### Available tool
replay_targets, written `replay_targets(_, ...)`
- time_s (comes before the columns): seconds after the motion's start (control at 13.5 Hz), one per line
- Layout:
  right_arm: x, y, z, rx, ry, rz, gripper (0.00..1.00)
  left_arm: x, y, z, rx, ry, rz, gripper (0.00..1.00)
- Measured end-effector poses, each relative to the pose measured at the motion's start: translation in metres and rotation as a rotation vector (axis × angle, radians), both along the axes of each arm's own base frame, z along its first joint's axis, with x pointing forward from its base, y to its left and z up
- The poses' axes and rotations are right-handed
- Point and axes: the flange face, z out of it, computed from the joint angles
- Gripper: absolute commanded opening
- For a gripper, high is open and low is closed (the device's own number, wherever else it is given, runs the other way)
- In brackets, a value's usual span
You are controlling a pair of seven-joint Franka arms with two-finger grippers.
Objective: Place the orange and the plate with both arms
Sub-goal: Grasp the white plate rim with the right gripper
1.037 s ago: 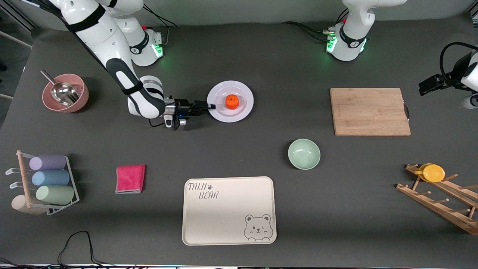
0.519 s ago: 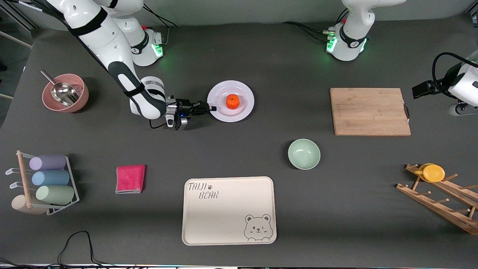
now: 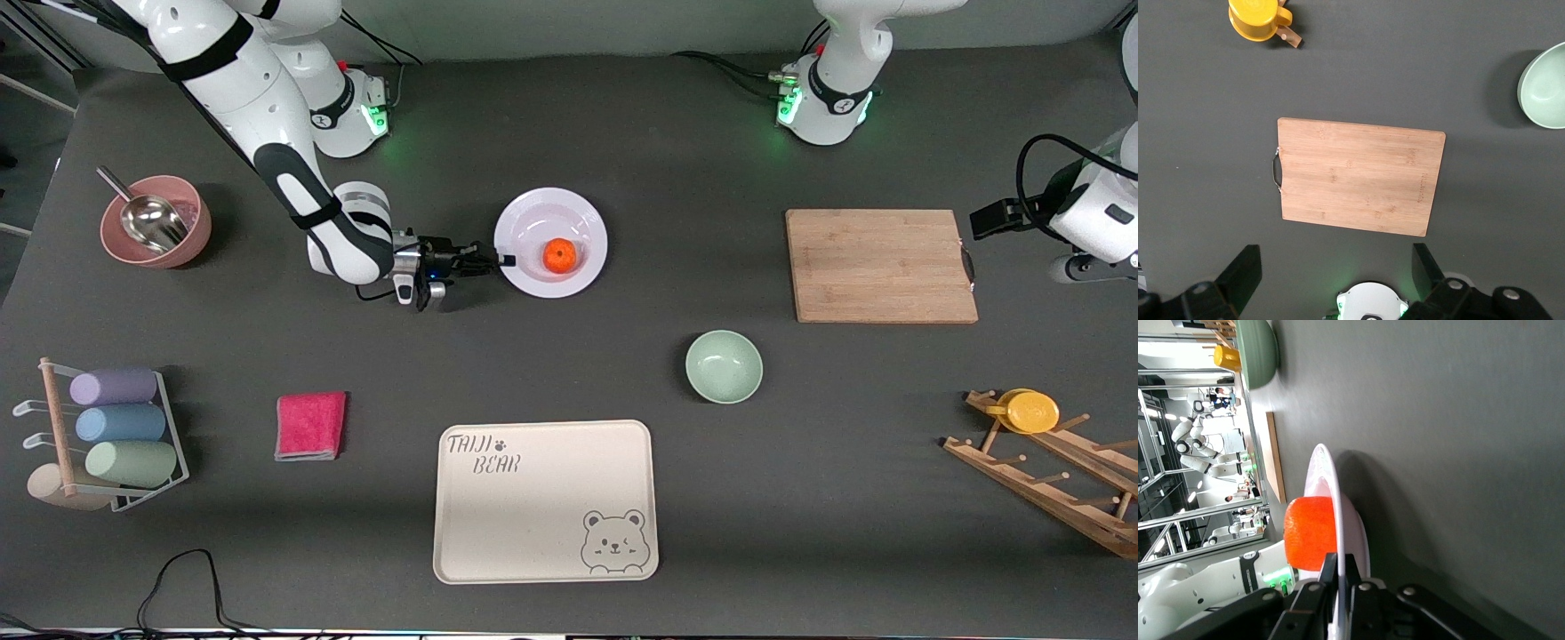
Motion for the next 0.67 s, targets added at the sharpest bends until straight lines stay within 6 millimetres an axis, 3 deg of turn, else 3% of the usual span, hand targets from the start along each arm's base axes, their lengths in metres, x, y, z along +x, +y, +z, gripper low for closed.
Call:
replay_targets(0.3, 0.031, -0.005, 0.027, 0.016, -0.074, -0.035, 0.00, 0.001, -0.007, -0.002, -0.001, 0.004, -0.014, 1.00)
replay_targets(0.67, 0.078, 0.008, 0.060, 0.053, -0.100, -0.084, 0.00, 0.004, -0.013, -0.006, -0.001, 0.010, -0.028, 1.00)
